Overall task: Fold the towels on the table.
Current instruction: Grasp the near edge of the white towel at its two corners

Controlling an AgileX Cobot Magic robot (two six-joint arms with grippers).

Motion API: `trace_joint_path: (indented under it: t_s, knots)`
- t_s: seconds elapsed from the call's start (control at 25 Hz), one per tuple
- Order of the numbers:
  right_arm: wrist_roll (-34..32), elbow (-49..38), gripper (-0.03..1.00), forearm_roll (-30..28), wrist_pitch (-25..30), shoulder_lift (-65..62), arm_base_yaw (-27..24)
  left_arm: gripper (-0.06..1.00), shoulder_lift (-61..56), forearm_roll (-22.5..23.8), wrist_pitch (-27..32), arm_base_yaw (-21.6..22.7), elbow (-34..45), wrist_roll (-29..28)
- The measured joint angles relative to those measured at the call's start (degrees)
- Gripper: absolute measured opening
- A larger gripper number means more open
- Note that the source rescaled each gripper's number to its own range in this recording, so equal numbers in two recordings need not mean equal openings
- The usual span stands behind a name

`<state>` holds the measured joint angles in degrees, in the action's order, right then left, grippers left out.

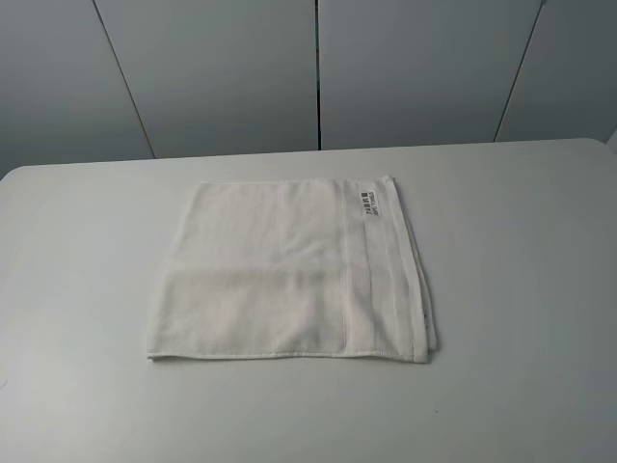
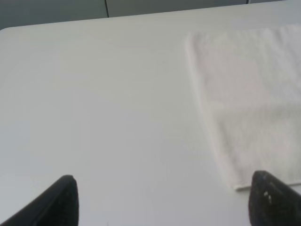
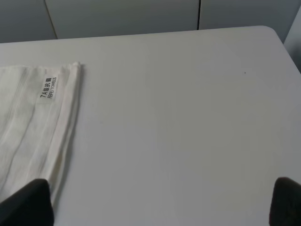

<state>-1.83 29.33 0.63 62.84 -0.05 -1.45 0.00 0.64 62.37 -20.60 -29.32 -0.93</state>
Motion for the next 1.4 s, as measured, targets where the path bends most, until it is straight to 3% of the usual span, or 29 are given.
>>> trace_joint_path:
  t_s: [1.4]
  knots:
    - [0.0,0.0,0.99,0.0,0.0,0.0,0.0,0.94,0.0,0.25,0.0,0.0,0.0,0.0]
